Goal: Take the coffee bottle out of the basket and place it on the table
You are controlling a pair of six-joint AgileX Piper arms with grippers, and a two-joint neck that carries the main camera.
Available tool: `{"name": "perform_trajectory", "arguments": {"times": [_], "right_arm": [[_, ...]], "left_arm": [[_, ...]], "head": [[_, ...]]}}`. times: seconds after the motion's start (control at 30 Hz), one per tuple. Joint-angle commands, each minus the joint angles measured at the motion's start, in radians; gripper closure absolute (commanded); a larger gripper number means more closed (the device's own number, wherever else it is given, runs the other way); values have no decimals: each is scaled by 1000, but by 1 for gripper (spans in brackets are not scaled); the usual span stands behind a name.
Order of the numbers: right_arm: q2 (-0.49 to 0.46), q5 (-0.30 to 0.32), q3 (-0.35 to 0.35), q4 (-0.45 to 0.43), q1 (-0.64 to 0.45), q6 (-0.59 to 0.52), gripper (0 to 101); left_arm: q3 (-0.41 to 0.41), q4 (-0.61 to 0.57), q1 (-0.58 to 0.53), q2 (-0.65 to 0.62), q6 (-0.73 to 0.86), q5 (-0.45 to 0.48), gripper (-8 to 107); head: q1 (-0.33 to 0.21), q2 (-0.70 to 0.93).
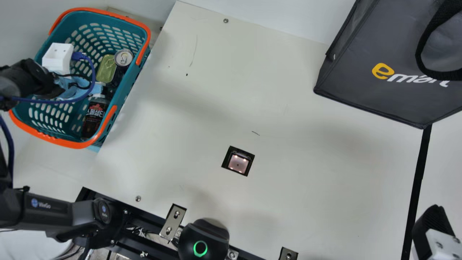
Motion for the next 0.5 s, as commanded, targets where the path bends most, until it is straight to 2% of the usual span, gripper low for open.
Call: {"name": "perform_trajectory", "arguments": {"times": [0.0,0.47], "right_arm": [[0,0,0,0,0,0,11],[0,0,0,0,0,0,11]], "left_arm": [[-3,-4,-2,17,0,-11,9],[-9,-56,-16,113,41,-79,9]], "head": [[-26,2],[-26,2]]}}
